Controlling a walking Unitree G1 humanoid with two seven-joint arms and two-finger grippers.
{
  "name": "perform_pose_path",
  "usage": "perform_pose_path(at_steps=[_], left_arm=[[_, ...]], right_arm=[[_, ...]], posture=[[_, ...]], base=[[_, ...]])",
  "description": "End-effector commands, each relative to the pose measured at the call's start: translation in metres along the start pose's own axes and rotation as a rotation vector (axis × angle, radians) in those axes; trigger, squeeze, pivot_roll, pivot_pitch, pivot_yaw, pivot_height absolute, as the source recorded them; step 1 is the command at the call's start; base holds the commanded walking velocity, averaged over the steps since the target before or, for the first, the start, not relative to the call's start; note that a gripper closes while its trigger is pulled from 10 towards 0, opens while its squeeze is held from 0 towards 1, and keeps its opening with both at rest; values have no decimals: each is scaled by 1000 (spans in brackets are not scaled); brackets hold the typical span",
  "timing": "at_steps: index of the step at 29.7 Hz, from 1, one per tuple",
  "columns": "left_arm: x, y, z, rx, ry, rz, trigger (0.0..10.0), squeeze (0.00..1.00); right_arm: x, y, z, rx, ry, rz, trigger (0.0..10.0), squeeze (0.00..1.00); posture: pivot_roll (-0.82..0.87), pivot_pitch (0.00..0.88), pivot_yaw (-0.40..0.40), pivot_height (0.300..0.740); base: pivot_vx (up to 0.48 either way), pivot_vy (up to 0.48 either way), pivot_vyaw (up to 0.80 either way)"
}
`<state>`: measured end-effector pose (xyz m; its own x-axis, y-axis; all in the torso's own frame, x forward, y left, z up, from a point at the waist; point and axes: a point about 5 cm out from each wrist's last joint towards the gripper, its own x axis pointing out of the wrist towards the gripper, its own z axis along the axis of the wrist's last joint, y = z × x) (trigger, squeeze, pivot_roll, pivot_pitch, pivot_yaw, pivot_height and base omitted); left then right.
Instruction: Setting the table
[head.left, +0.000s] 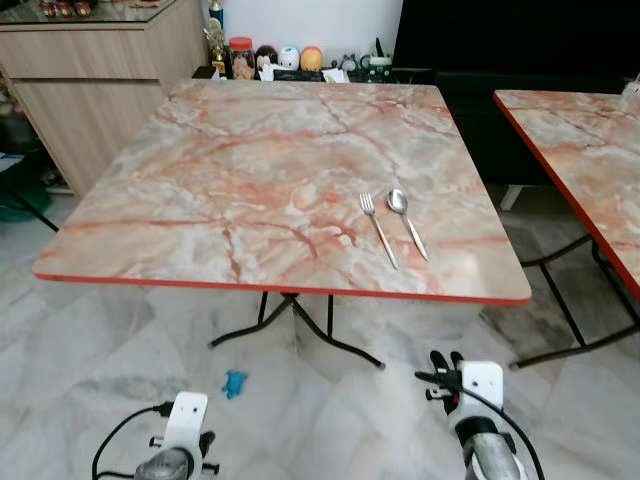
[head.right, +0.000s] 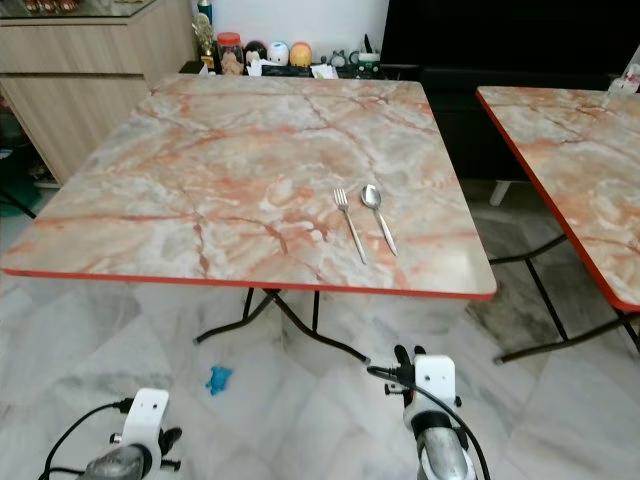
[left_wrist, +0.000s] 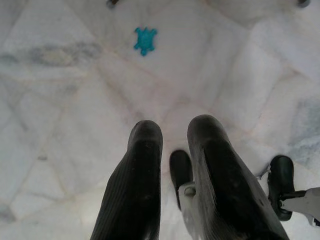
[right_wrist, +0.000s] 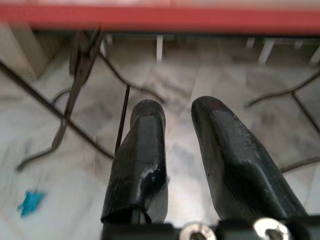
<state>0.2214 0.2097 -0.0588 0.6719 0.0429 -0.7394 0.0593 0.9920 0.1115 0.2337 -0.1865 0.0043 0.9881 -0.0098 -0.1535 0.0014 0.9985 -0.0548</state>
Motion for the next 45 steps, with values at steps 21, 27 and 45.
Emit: perform_pose_path(at_steps=[21,27,45], left_arm=[[1,5,5,-43,-17,32,10000,0],[1,4,6,-44,-18,35,10000,0],[1,0,5,-29,-11,16,10000,0]], right_arm=[[37,11,100,-3,-306,48,10000,0],[39,14,108,7,-313,35,10000,0],[42,20,106,46,-240,46,10000,0]], posture=[[71,0,-45,740],[74,0,-48,740],[71,0,-37,740]], base=[[222,0,227],[236,0,0],[105,0,0]])
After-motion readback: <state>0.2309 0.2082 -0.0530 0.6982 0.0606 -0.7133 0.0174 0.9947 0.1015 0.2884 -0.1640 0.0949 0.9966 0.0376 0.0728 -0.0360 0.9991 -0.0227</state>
